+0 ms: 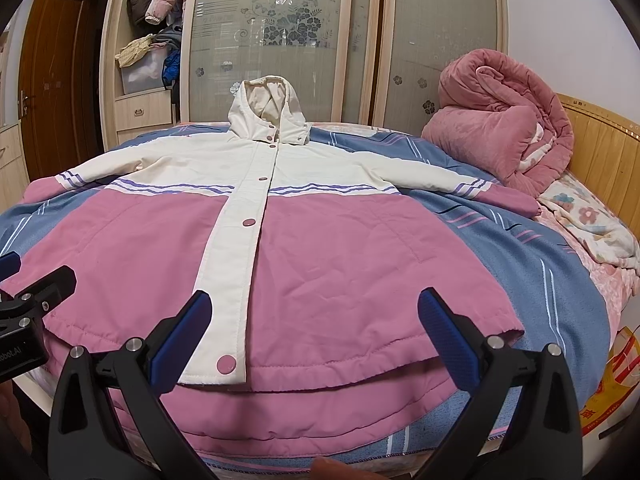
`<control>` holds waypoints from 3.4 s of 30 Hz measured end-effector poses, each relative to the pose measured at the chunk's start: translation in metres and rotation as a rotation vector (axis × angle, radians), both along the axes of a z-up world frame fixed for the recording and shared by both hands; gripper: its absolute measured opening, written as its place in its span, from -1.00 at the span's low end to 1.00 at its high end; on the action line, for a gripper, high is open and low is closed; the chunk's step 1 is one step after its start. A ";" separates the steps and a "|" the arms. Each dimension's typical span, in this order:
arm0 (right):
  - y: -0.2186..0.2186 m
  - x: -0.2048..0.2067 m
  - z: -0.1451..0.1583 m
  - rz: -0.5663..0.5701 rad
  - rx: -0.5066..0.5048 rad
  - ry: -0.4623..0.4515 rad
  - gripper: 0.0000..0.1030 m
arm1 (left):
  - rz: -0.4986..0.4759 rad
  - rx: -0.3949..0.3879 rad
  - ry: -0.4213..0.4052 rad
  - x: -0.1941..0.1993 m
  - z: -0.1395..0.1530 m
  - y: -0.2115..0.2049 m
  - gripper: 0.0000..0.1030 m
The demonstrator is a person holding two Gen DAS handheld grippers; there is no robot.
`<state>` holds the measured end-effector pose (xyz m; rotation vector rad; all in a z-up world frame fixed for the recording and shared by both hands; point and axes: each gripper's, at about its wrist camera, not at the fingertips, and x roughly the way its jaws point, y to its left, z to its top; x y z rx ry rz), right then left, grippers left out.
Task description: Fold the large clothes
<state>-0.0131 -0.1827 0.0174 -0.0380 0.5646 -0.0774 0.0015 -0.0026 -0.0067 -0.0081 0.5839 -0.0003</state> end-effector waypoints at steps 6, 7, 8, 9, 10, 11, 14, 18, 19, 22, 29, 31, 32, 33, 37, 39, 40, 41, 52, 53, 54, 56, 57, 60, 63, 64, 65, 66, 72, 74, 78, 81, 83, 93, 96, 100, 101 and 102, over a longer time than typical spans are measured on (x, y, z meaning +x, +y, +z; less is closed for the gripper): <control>-0.002 0.000 -0.001 0.000 -0.001 0.000 0.97 | -0.001 0.000 0.001 0.000 0.000 0.000 0.96; -0.001 0.000 0.000 0.001 0.000 0.002 0.97 | -0.001 0.000 0.001 -0.001 -0.001 0.000 0.96; -0.001 0.000 -0.001 0.001 0.000 0.002 0.97 | -0.001 -0.001 0.001 -0.001 -0.001 0.000 0.96; -0.001 0.000 0.000 0.000 -0.001 0.000 0.97 | -0.001 -0.002 0.002 -0.001 -0.001 0.000 0.96; -0.001 0.000 0.000 0.001 0.000 0.000 0.97 | -0.001 -0.002 0.003 -0.001 -0.001 -0.001 0.96; -0.001 0.000 0.000 0.000 0.000 0.000 0.97 | -0.001 -0.001 0.002 -0.001 -0.001 -0.001 0.96; -0.001 0.001 -0.001 0.000 -0.001 0.001 0.97 | -0.001 -0.001 0.002 -0.001 -0.001 0.000 0.96; -0.002 0.001 -0.001 0.000 -0.001 0.001 0.97 | -0.013 -0.005 0.004 -0.001 -0.003 -0.002 0.96; -0.001 0.001 0.000 0.000 0.000 0.002 0.97 | -0.017 -0.005 0.004 -0.002 -0.003 -0.003 0.96; -0.003 0.001 0.003 -0.001 0.004 0.001 0.97 | -0.033 -0.004 -0.007 -0.003 -0.002 -0.004 0.96; -0.022 -0.030 0.033 -0.041 -0.011 -0.266 0.97 | -0.047 -0.034 -0.055 -0.010 0.017 0.013 0.96; -0.037 -0.054 0.048 -0.055 0.027 -0.438 0.97 | -0.019 -0.041 -0.130 -0.024 0.032 0.023 0.96; -0.043 -0.060 0.051 -0.069 0.039 -0.483 0.97 | 0.007 -0.027 -0.201 -0.036 0.038 0.028 0.96; -0.049 -0.061 0.053 -0.087 0.049 -0.501 0.97 | 0.034 -0.007 -0.306 -0.052 0.042 0.033 0.96; -0.094 -0.020 0.031 -0.048 0.300 -0.194 0.97 | 0.015 -0.036 -0.267 -0.048 0.026 0.049 0.96; -0.111 -0.014 0.025 -0.080 0.350 -0.158 0.97 | -0.045 -0.129 -0.094 -0.025 0.009 0.060 0.96; -0.118 -0.018 0.027 -0.103 0.338 -0.189 0.97 | -0.047 -0.157 -0.064 -0.021 0.006 0.066 0.96; -0.124 -0.025 0.033 -0.118 0.326 -0.243 0.97 | -0.024 -0.169 -0.123 -0.028 0.013 0.073 0.96; -0.152 -0.025 0.036 -0.147 0.445 -0.342 0.97 | -0.001 -0.453 -0.136 -0.014 0.012 0.111 0.96; -0.151 -0.028 0.041 -0.150 0.428 -0.367 0.97 | 0.000 -0.433 -0.160 -0.016 0.016 0.109 0.96; -0.151 -0.030 0.046 -0.155 0.412 -0.381 0.97 | -0.005 -0.398 -0.196 -0.015 0.027 0.104 0.96; -0.156 -0.026 0.058 -0.144 0.396 -0.351 0.97 | -0.028 -0.328 -0.273 -0.014 0.052 0.093 0.96; -0.162 -0.020 0.064 -0.118 0.401 -0.311 0.97 | -0.039 -0.272 -0.332 -0.012 0.071 0.082 0.96; -0.191 0.004 0.081 -0.101 0.434 -0.224 0.97 | -0.072 -0.126 -0.393 0.016 0.112 0.048 0.96; -0.223 0.020 0.092 -0.167 0.481 -0.186 0.97 | -0.155 -0.142 -0.322 0.061 0.137 0.022 0.96; -0.241 0.028 0.094 -0.194 0.512 -0.168 0.97 | -0.199 -0.187 -0.292 0.079 0.134 0.017 0.96; -0.254 0.034 0.093 -0.216 0.535 -0.154 0.97 | -0.213 -0.204 -0.268 0.091 0.128 0.014 0.96; -0.268 0.040 0.089 -0.234 0.556 -0.138 0.97 | -0.201 -0.202 -0.223 0.107 0.113 0.010 0.96; -0.353 0.073 0.030 -0.378 0.784 -0.013 0.97 | -0.014 -0.151 0.093 0.156 0.019 0.009 0.96; -0.377 0.081 0.008 -0.426 0.838 -0.004 0.97 | -0.092 -0.269 0.184 0.172 0.022 0.013 0.96; -0.418 0.095 -0.026 -0.499 0.969 -0.040 0.97 | -0.085 -0.233 0.091 0.177 0.043 0.018 0.96; -0.448 0.106 -0.045 -0.574 1.074 -0.087 0.97 | -0.079 -0.213 0.055 0.182 0.050 0.016 0.96; -0.463 0.118 -0.047 -0.585 1.118 -0.126 0.97 | -0.078 -0.199 0.062 0.188 0.049 0.016 0.96; -0.513 0.214 -0.061 -0.644 1.070 -0.064 0.65 | -0.098 -0.168 0.091 0.195 0.026 0.002 0.96; -0.524 0.229 -0.074 -0.695 1.062 -0.048 0.50 | -0.092 -0.163 0.093 0.196 0.025 0.001 0.96; -0.535 0.249 -0.081 -0.714 1.045 -0.025 0.25 | -0.093 -0.157 0.103 0.198 0.022 0.001 0.96; -0.537 0.254 -0.082 -0.728 1.028 -0.018 -0.04 | -0.093 -0.152 0.104 0.198 0.022 0.000 0.96; -0.537 0.257 -0.081 -0.733 1.013 -0.011 -0.42 | -0.092 -0.146 0.105 0.199 0.021 0.000 0.96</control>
